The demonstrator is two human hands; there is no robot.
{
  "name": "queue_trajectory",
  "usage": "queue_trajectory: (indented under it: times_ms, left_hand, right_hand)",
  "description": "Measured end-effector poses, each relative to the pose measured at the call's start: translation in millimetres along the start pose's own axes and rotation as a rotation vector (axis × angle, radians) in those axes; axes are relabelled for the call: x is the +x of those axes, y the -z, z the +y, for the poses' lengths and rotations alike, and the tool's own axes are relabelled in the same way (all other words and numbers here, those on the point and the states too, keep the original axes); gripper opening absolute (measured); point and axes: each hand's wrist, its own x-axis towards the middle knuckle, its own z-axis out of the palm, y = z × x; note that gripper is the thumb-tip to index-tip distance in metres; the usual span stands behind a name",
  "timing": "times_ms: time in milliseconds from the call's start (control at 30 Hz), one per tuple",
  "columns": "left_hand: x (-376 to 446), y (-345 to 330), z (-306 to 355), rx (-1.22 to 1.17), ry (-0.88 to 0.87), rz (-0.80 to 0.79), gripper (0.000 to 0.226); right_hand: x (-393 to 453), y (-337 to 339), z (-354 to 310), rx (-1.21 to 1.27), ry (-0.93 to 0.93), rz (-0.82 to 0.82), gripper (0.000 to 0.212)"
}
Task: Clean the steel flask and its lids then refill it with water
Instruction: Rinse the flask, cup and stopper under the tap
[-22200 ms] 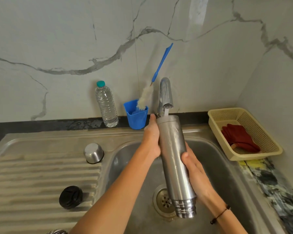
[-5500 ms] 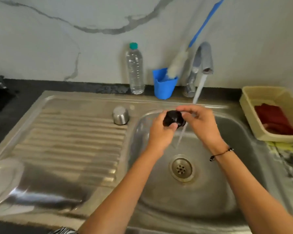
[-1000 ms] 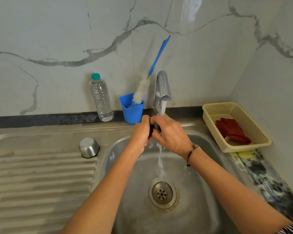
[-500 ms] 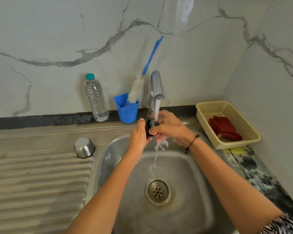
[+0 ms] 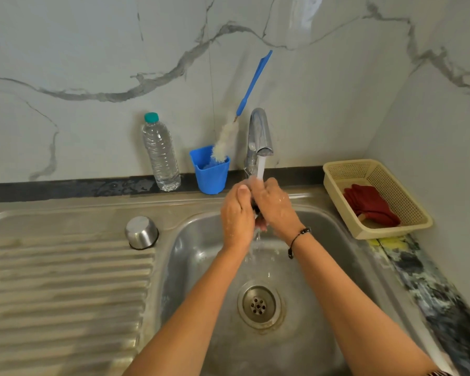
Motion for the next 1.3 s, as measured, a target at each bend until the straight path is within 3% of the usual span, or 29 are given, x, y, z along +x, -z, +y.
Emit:
queue_trajectory:
  times_ms: [233,333,400,467,533,633,767,967,1033,1167,1300]
  left_hand:
    - [0.1,5.6,-17.2,0.251,-0.304,-0.097,0.036]
    - [1.7,7.0,-20.2,0.261,-0.256,-0.094,0.03]
    - [6.1,1.9,-13.2,0.192,-0.065,-0.086,0.013]
    - [14.2,-4.7,-5.4,0.063,0.18,-0.071,0.018]
    - [21.3,-5.8,-1.1,0.012,0.253,-0.086,0.03]
    - [22.0,-5.8,1.6,0.028,0.197,-0.111,0.032]
    - [16.7,-8.5,3.9,0.161,0.043,-0.088,0.026]
    - [12.5,5.4,-6.3,0.269,-0.211,-0.146,0.023]
    - [14.9,5.3,-10.2,0.237,-0.163,-0.139,0.022]
    - [22.1,-2.6,-4.6,-0.036,0.199,-0.042,0.021]
    - [15.0,-6.9,-1.8,0.091,0.055,-0.073,0.02]
  right_hand:
    - [9.0,9.2,-3.3,0.224,-0.336,-0.166,0.027]
    - [9.7,1.7,0.3,0.267,-0.368,-0.127,0.031]
    - [8.8,-8.3,7.9,0.277,-0.285,-0.031,0.031]
    - [3.5,-17.1,13.4,0.227,-0.162,0.051,0.022]
    - [-0.7,-21.0,16.9,0.174,-0.063,0.121,0.017]
    - [-2.2,-16.3,15.9,0.224,-0.051,0.157,0.015]
    - [6.8,-7.8,6.6,0.382,-0.243,0.151,0.026]
    - [3.0,8.1,-4.5,0.589,-0.495,-0.154,0.028]
    - [-3.0,1.2,-4.2,0.606,-0.433,-0.141,0.032]
    - [-10.0,-22.2,1.2,0.363,-0.233,0.035,0.031]
    - [-5.3,-12.1,-0.9,0.565,-0.33,0.112,0.032]
